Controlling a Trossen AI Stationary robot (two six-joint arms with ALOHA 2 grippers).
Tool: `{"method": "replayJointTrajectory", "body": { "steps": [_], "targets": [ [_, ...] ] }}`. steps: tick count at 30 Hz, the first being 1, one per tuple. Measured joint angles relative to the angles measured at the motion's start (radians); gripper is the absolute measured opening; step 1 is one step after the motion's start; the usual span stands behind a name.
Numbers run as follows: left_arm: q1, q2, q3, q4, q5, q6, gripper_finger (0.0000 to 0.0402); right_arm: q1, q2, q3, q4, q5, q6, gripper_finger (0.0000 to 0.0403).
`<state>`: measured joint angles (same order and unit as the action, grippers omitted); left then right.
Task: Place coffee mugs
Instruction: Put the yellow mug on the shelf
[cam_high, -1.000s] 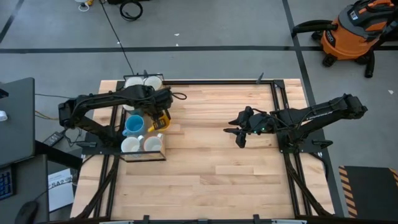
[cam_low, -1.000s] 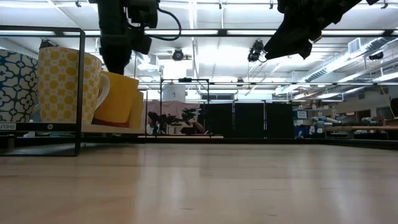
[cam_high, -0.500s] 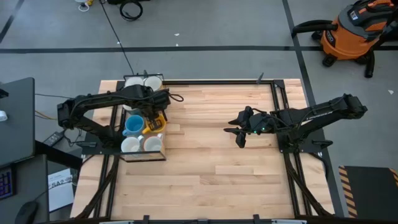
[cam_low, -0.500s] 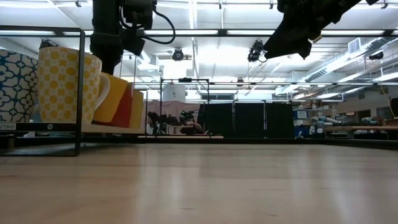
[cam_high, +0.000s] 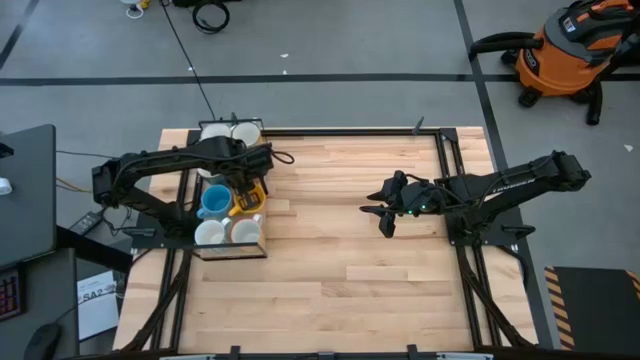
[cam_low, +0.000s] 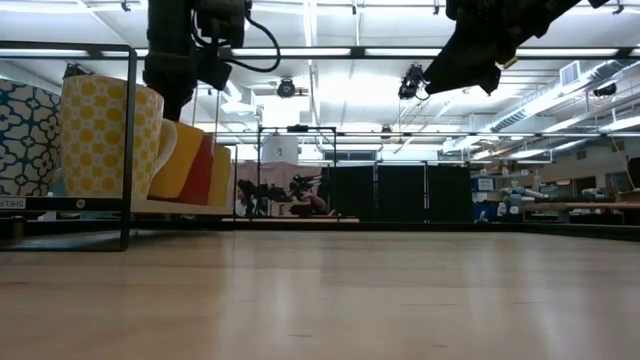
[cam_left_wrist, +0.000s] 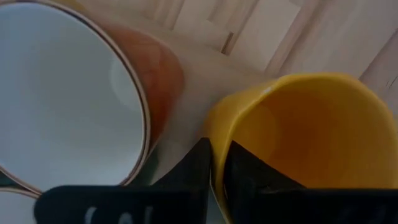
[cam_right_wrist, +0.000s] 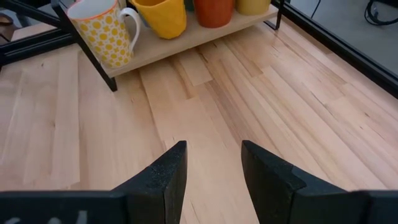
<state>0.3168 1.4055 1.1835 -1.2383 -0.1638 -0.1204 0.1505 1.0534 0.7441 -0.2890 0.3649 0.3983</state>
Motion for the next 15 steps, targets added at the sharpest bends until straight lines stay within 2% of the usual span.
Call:
{"method": "replayJointTrajectory", "body": {
  "steps": [15],
  "targets": [
    [0.000, 0.000, 0.000, -0.017, 0.000, 0.000, 0.0084, 0.000, 0.000, 0.000, 0.000, 0.000, -0.001, 0.0158]
  ]
}}
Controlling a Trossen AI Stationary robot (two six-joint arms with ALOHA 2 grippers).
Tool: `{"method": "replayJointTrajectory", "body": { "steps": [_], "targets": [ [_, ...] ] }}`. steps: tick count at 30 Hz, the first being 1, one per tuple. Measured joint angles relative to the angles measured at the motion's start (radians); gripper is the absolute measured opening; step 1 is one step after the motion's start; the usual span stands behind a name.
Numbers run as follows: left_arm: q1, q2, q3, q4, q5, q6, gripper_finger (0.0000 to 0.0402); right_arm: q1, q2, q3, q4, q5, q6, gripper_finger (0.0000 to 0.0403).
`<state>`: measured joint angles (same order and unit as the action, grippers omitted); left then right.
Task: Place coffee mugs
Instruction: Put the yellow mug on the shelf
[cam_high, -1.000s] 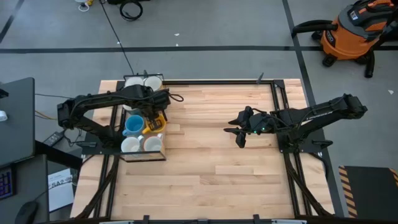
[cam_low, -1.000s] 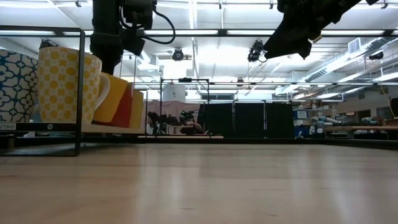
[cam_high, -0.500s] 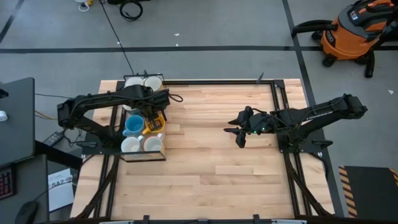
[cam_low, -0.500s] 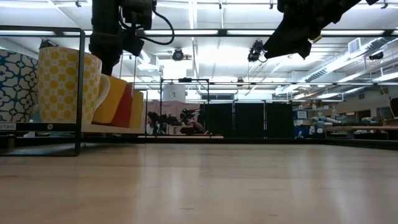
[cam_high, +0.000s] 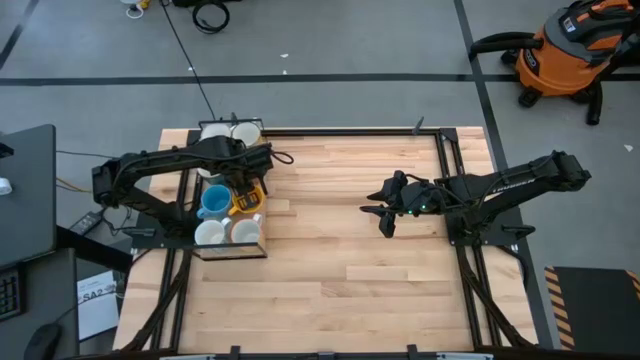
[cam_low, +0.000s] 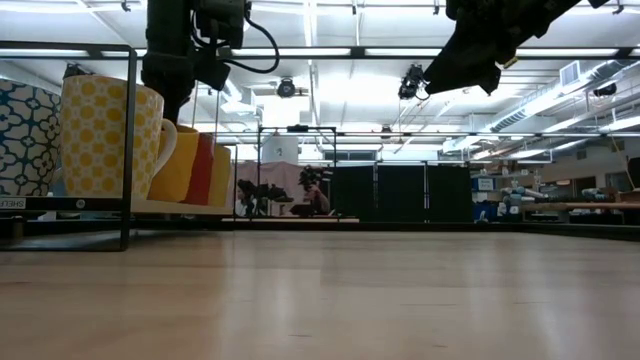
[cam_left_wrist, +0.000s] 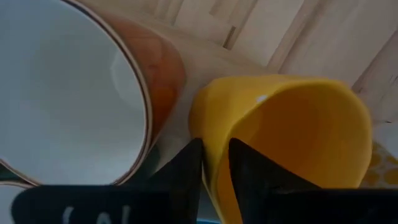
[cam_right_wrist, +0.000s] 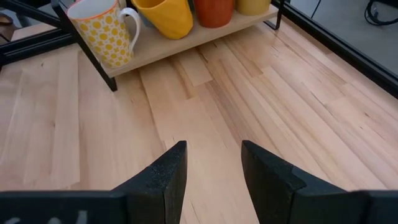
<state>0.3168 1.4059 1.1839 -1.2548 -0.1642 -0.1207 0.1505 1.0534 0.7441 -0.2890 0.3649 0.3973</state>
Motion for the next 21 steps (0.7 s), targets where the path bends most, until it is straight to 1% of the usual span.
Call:
{"method": "replayJointTrajectory", "body": {
  "steps": [12, 15, 21],
  "targets": [
    [0.000, 0.000, 0.000, 0.000, 0.000, 0.000, 0.0153, 0.000, 0.000, 0.000, 0.000, 0.000, 0.000, 0.0158],
    [0.000, 0.000, 0.000, -0.003, -0.015, -0.002, 0.0161, 0.000, 0.000, 0.000, 0.000, 0.000, 0.000, 0.0158],
    [0.000, 0.000, 0.000, -0.012, -0.023, -0.006, 0.0162, 0.000, 0.000, 0.000, 0.000, 0.000, 0.000, 0.0158]
  ]
}}
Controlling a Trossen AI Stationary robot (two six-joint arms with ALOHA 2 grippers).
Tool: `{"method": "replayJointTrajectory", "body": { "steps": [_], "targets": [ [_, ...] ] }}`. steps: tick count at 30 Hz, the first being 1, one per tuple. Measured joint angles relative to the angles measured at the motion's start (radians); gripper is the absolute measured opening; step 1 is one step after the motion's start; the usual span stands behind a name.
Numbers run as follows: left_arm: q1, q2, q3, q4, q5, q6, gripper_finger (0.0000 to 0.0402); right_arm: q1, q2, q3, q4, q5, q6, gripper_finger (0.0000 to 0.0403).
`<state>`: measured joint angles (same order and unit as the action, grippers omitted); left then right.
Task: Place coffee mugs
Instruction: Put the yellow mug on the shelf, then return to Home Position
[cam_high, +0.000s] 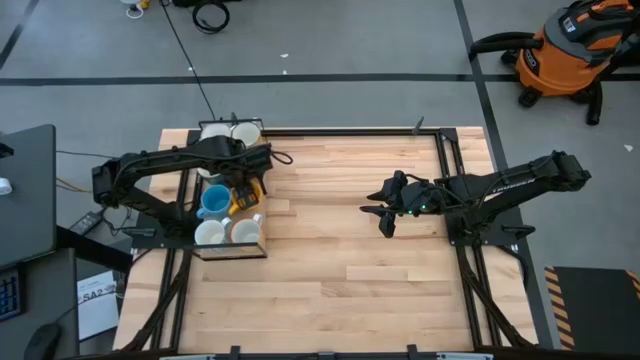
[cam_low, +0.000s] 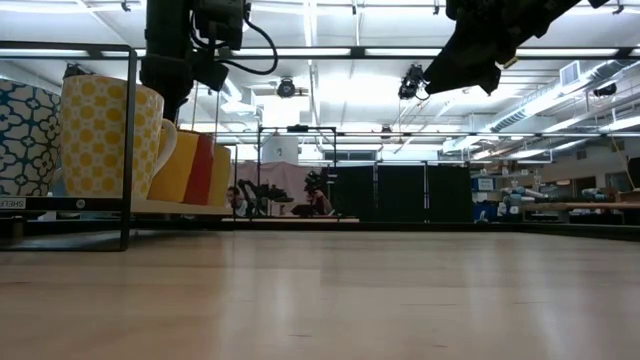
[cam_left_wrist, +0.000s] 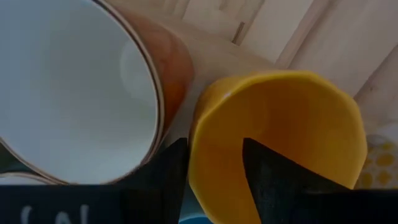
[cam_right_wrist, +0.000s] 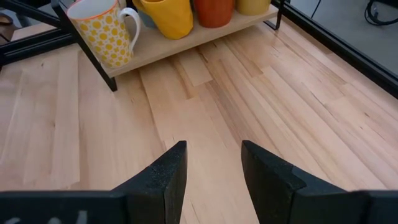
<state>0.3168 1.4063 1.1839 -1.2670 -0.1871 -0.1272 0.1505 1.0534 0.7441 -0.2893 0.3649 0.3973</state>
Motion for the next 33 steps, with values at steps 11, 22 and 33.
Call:
{"method": "replayJointTrajectory", "body": {
  "steps": [11, 22, 33],
  "targets": [
    [0.000, 0.000, 0.000, -0.041, -0.014, -0.001, 0.0162, 0.000, 0.000, 0.000, 0.000, 0.000, 0.000, 0.0158],
    [0.000, -0.011, 0.011, -0.054, -0.019, 0.003, 0.0162, 0.000, 0.000, 0.000, 0.000, 0.000, 0.000, 0.0158],
    [-0.028, -0.057, 0.155, -0.071, -0.020, 0.004, 0.0162, 0.000, 0.000, 0.001, 0.004, -0.018, 0.000, 0.0158]
  ]
}}
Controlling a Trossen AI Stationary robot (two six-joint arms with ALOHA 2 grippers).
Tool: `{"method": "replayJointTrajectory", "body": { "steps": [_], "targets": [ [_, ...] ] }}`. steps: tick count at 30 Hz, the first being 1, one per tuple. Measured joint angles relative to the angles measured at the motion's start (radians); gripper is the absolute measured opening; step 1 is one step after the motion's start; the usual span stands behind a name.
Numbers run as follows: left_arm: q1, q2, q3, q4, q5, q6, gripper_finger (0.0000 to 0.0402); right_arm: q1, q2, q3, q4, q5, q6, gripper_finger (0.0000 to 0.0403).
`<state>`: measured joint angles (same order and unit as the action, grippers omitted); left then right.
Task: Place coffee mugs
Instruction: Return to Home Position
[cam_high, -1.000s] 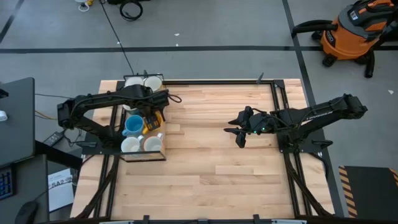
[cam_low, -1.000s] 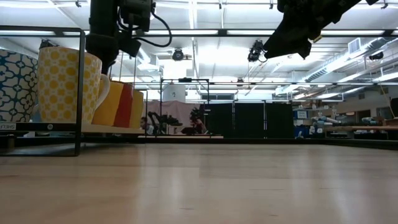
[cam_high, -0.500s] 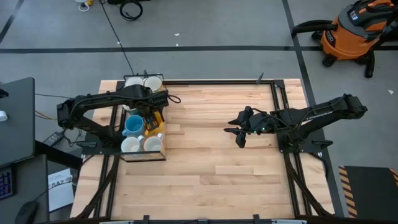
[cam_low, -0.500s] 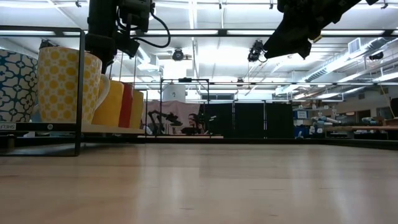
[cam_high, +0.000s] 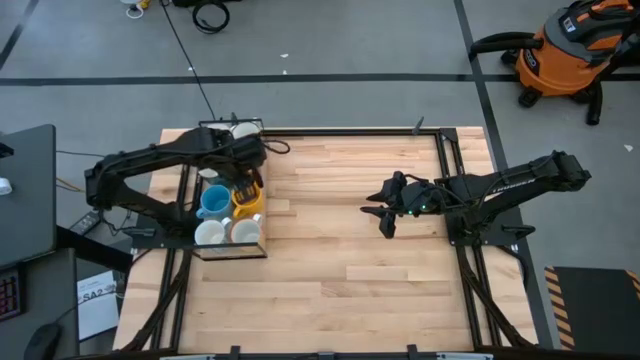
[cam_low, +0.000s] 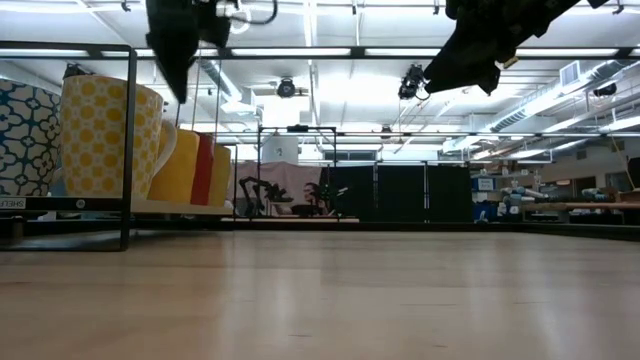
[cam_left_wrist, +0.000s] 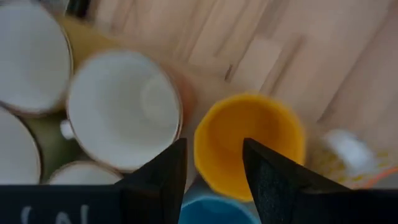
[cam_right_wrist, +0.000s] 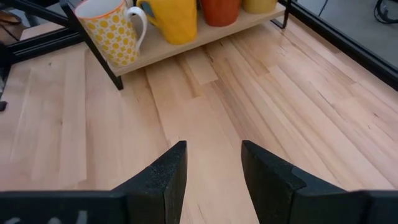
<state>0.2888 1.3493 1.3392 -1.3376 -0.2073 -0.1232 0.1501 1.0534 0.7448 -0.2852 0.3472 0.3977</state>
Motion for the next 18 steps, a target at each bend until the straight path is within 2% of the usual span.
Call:
{"method": "replayJointTrajectory", "body": {
  "steps": [8, 12, 18],
  "targets": [
    [-0.110, -0.077, 0.083, 0.051, -0.002, -0.028, 0.0162, 0.000, 0.000, 0.000, 0.001, -0.009, 0.000, 0.0158],
    [-0.202, -0.187, 0.068, 0.113, -0.039, -0.068, 0.0162, 0.000, 0.000, 0.000, 0.001, -0.009, 0.000, 0.0158],
    [-0.364, -0.413, -0.019, 0.165, -0.176, -0.169, 0.0162, 0.000, 0.000, 0.000, 0.001, -0.009, 0.000, 0.0158]
  ]
}}
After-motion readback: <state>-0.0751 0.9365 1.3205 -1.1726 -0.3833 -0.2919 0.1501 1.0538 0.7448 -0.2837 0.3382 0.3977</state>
